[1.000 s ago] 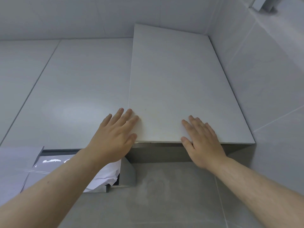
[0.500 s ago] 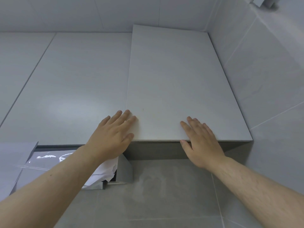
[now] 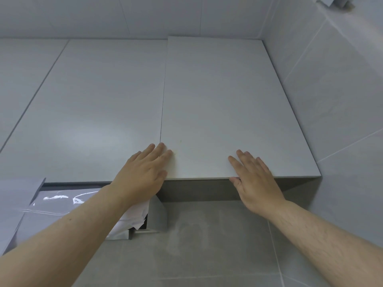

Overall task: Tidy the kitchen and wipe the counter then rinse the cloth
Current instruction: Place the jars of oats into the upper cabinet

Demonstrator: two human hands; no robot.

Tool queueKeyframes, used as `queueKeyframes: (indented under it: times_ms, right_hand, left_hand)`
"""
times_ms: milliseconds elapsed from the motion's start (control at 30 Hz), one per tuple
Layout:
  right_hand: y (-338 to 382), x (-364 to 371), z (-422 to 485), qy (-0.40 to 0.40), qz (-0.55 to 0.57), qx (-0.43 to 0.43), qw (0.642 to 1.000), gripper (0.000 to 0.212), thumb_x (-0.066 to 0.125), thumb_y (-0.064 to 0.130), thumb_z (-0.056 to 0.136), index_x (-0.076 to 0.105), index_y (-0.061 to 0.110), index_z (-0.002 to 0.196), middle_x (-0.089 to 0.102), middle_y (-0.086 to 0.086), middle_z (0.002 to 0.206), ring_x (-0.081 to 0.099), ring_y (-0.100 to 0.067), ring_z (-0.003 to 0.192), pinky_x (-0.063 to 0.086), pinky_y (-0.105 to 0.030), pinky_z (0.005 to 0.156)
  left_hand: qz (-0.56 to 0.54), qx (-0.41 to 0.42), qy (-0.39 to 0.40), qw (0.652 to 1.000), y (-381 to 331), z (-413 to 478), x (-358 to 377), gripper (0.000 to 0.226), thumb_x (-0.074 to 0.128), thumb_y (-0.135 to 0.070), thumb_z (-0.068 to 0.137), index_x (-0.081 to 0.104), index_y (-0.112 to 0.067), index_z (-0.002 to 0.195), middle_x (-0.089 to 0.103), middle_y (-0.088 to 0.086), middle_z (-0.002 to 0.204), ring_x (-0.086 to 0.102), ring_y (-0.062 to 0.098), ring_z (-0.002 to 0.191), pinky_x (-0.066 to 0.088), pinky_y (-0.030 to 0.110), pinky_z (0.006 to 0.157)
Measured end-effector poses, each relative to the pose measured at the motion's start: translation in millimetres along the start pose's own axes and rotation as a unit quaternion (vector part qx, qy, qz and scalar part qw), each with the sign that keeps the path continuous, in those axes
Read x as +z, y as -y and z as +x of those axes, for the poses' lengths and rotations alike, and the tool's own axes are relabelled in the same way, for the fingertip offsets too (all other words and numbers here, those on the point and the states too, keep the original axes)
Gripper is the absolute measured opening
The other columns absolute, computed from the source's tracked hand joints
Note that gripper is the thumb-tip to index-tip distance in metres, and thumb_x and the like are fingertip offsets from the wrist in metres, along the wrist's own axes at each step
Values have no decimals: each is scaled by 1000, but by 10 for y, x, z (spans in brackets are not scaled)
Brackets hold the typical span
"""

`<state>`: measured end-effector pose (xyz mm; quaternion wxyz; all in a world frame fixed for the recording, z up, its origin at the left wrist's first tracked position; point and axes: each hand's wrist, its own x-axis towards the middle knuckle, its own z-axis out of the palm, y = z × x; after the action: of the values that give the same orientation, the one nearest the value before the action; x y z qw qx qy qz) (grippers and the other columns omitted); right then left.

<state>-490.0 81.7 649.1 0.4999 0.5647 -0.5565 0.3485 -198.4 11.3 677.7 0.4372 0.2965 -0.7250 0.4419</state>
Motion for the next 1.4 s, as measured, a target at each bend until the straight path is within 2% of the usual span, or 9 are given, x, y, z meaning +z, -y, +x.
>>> queueKeyframes:
  times_ms: [433,633,767,900,967,1033,1200,1333,1400]
  right_hand:
    - [-20,111,5,-5,-7,3,1000,56,25,41,105,13,26,157,2,1,166,-3,-17,152,-11,-31,119]
    - [24,40,4,16,-3,11,1000,56,26,40,105,9,26,157,-1,0,166,-4,-18,152,-9,-33,119]
    - [80,-71,-58,58,15,10,998,62,37,32,102,10,22,157,-1,-4,166,-2,-20,152,-4,-35,122]
    - [75,-256,-192,82,49,12,995,49,44,21,97,39,17,146,31,-5,156,28,-23,142,24,-35,116]
    - [68,-356,-278,97,72,21,992,32,43,18,95,59,18,123,53,-1,129,48,-21,119,41,-33,94]
    - [73,-423,-390,144,99,30,984,25,43,20,93,65,23,105,62,3,108,58,-20,102,47,-32,82]
    - [124,-519,-760,228,150,26,962,28,49,25,91,68,28,112,69,6,114,63,-18,107,50,-31,93]
    - [168,-640,-1100,245,194,38,949,25,52,24,94,69,25,112,69,5,113,62,-15,106,47,-26,91]
    - [171,-711,-1297,254,220,49,941,25,53,24,95,69,24,115,69,5,115,62,-14,106,47,-27,93]
  left_hand:
    - [-3,-12,14,1000,22,64,119,47,39,-22,91,32,-28,138,32,-6,146,31,19,129,28,38,110]
    - [-8,-26,41,999,-43,80,45,50,42,-17,91,32,-26,139,31,-7,142,33,16,119,34,35,97]
    - [-37,-79,115,990,-184,128,-103,40,42,-11,88,48,-21,127,44,-5,127,46,18,108,39,32,82]
    - [-68,-111,169,977,-345,88,-297,42,43,-30,93,51,-30,135,44,-11,144,46,19,128,38,36,106]
    - [-121,-134,170,969,-460,13,-395,41,47,-30,94,53,-30,135,48,-8,144,46,18,130,38,33,105]
    - [-198,-153,155,956,-570,-77,-493,34,51,-28,93,61,-27,126,57,-8,131,53,16,121,41,28,96]
    - [-262,-169,179,933,-864,-416,-692,24,56,-25,92,68,-24,113,67,-11,110,61,12,106,49,34,96]
    - [-297,-157,222,915,-1112,-794,-784,21,57,-36,85,71,-26,96,71,-12,96,66,11,92,55,34,84]
    - [-273,-155,250,916,-1250,-993,-823,21,58,-37,89,71,-28,102,68,-15,98,64,5,93,52,30,89]
